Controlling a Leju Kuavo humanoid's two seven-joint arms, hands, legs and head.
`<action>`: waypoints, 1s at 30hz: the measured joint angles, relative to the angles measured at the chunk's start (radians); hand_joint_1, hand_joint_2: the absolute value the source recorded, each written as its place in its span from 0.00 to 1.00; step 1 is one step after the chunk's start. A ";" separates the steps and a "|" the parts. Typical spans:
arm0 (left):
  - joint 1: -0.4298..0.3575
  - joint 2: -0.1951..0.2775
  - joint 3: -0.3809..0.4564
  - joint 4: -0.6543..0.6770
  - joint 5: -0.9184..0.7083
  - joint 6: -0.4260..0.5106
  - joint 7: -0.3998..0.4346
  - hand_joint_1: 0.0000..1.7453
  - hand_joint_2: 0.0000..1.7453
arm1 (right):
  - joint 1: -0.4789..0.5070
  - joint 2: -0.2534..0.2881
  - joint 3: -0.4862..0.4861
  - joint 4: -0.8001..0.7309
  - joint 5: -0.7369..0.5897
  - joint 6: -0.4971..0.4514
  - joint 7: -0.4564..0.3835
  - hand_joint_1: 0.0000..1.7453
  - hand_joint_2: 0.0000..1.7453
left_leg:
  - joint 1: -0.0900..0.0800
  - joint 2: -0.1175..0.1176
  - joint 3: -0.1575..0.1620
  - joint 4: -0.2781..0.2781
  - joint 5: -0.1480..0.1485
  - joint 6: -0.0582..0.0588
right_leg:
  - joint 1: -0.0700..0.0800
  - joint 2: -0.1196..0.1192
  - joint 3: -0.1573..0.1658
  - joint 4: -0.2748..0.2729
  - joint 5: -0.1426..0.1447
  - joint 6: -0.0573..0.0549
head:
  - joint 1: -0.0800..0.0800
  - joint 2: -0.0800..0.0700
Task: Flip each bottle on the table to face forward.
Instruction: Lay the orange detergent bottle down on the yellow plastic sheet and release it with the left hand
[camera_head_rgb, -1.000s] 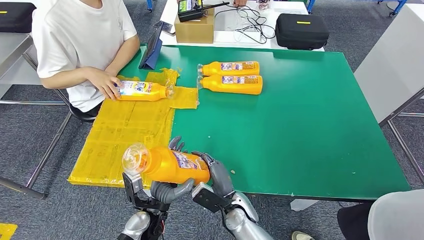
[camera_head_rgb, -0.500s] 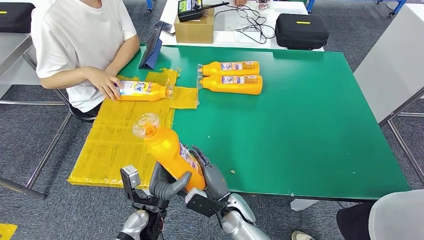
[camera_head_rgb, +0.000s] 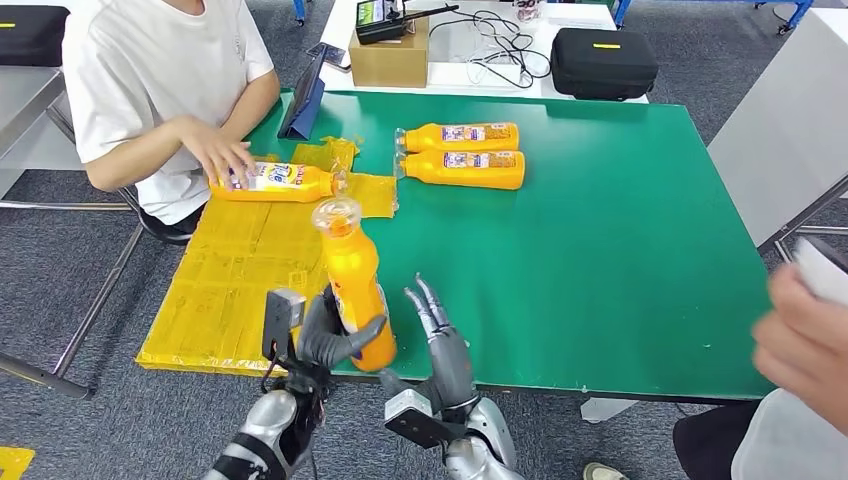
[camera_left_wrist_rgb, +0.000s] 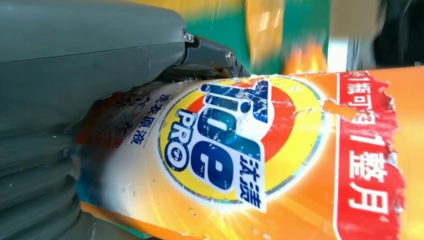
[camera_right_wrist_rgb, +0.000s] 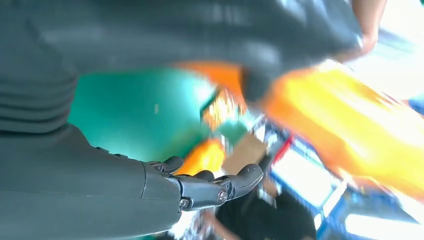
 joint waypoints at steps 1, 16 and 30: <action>-0.030 0.007 -0.003 0.031 -0.080 0.067 -0.001 1.00 1.00 | 0.007 -0.007 -0.002 -0.022 0.008 -0.010 0.001 0.00 0.00 | 0.000 0.000 0.000 0.000 0.000 0.000 | 0.000 0.000 0.000 0.000 0.000 0.000 | 0.000 0.000; -0.493 0.112 -0.048 0.572 -0.701 0.313 0.199 1.00 1.00 | 0.016 -0.027 0.005 -0.120 -0.048 0.007 -0.001 0.00 0.00 | 0.000 0.001 0.000 0.000 0.001 -0.001 | 0.000 0.000 0.000 0.001 0.002 -0.003 | 0.000 0.000; -0.602 0.212 -0.185 0.761 -0.882 0.071 0.301 0.24 1.00 | 0.014 -0.027 0.036 -0.120 -0.171 0.090 -0.001 0.00 0.00 | 0.000 0.001 0.000 0.000 0.001 -0.001 | 0.000 0.000 0.000 0.001 0.002 -0.003 | 0.000 0.000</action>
